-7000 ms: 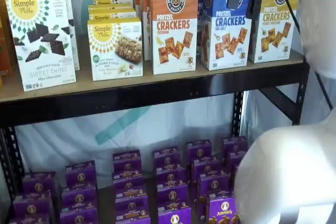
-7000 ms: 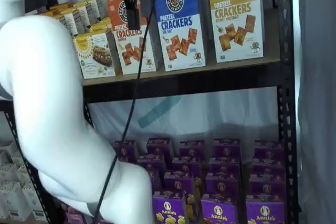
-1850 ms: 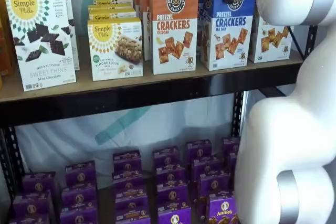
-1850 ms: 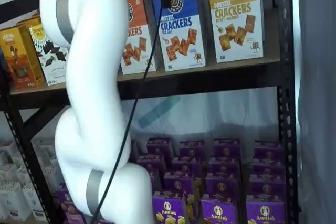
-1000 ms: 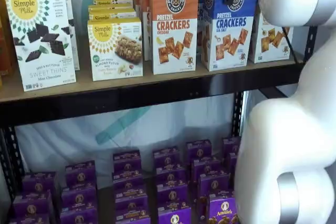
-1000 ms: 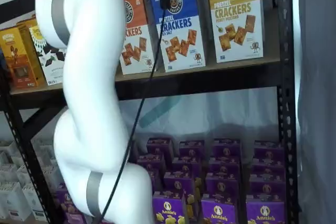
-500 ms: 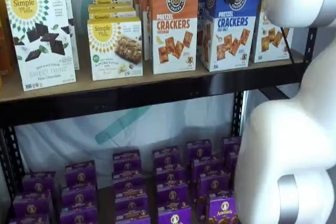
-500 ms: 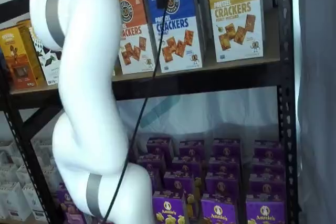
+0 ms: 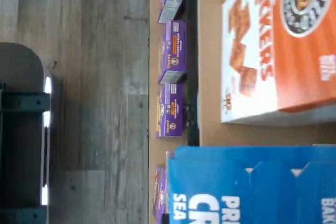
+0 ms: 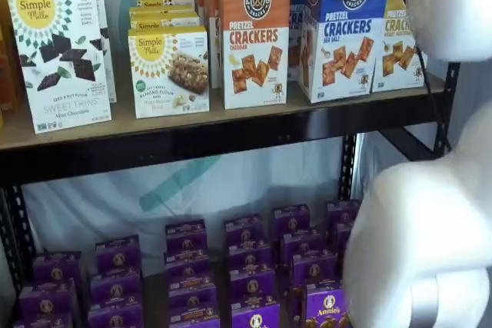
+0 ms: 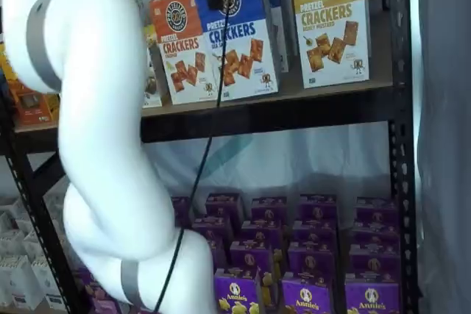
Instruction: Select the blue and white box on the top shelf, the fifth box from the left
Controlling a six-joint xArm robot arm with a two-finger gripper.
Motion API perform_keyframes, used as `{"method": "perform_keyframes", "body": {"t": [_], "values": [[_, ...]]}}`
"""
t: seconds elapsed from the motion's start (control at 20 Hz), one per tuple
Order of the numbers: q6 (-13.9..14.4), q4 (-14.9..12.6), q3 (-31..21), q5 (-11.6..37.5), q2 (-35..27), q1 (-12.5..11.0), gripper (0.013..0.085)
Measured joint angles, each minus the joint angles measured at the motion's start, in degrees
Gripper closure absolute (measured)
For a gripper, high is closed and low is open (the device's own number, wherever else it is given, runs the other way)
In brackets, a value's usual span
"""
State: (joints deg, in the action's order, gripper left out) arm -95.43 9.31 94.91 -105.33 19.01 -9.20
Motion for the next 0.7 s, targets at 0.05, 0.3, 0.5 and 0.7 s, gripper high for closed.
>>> {"method": "perform_keyframes", "body": {"t": [0.05,0.3,0.5,0.7], "values": [[0.14,-0.25,-0.67,-0.54,1.06,0.19,0.041],[0.42,-1.53,-3.79,-3.04,5.54,0.8,0.041],[0.24,-2.55,-6.4,-3.73,8.31,1.05,0.041],[0.17,-3.37,-9.29,-3.56,10.74,1.36,0.041]]}}
